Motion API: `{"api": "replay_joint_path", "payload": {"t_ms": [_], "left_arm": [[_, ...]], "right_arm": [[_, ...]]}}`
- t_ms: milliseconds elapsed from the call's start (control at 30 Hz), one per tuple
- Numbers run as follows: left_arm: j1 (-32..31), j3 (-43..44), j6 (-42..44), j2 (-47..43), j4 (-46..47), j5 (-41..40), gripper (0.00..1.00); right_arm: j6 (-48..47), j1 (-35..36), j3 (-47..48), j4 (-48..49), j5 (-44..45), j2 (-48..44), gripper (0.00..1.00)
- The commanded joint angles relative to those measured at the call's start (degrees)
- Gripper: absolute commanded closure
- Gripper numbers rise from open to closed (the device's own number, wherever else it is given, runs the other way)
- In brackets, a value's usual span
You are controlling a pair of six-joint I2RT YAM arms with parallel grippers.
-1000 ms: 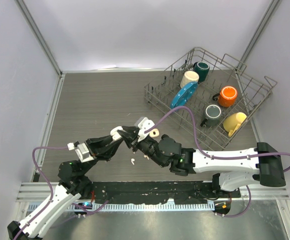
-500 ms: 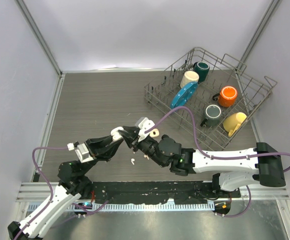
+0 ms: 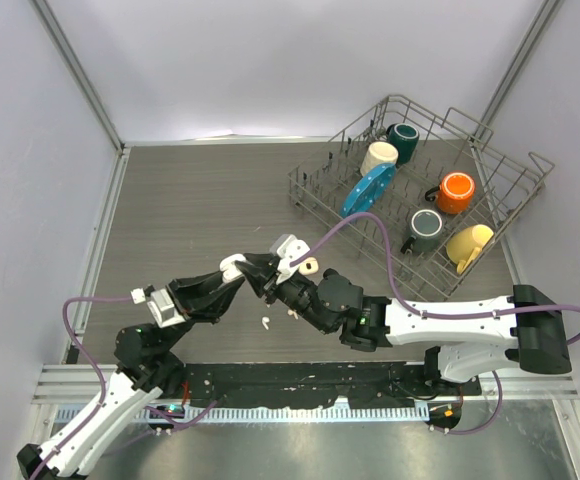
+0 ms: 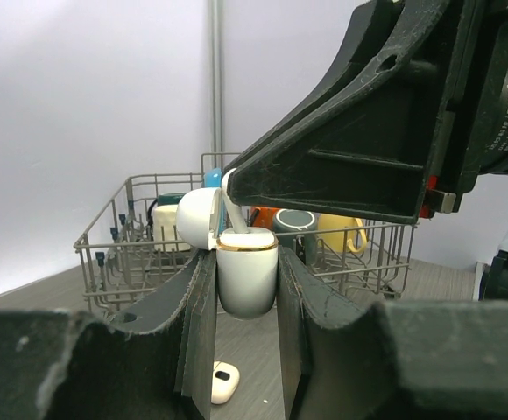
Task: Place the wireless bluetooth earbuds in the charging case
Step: Place the earbud in the charging case.
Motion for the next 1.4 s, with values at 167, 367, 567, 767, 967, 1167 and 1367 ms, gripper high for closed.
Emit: {"api": "replay_joint_path", "payload": {"t_ms": [167,367,567,767,967,1167,1367], "left_arm": [[0.05,-0.31,-0.38,-1.48,5.19,-4.90,1.00],[0.05,-0.66,-0.47,-1.48,5.45,-5.34,1.00],[0.05,-0.57,-0.47,-1.13,5.63,-4.73,1.00],[0.05,-0.57,-0.73,-0.08,6.33,-3.68,1.00],[0.05,-0.57,-0.65,0.19,6.51,-3.50,1.00],[0.05,-0.57,-0.47,-0.16,6.15,-4.02,1.00],[0.05,-0.74,-0.21,0.10,6.59,-4.11,1.00]], "right_arm": [[1.79,0.17,-0.95,-1.35,-1.42,-1.22,0.86],[2.49,0.17,-0.69,-1.43,-0.99,-1.22,0.83],[3.11,0.17,0.19,-2.22,-0.11,-0.87,0.67],[5.47,0.08,3.17,-4.68,1.74,-0.69,0.34],[14.43,-2.72,8.18,-14.24,1.84,-1.66,0.25],[28.66,-12.48,7.58,-15.77,-14.05,-6.83,0.24],[33.59,-16.18,7.05,-19.44,-21.71,-8.95,0.23]]}}
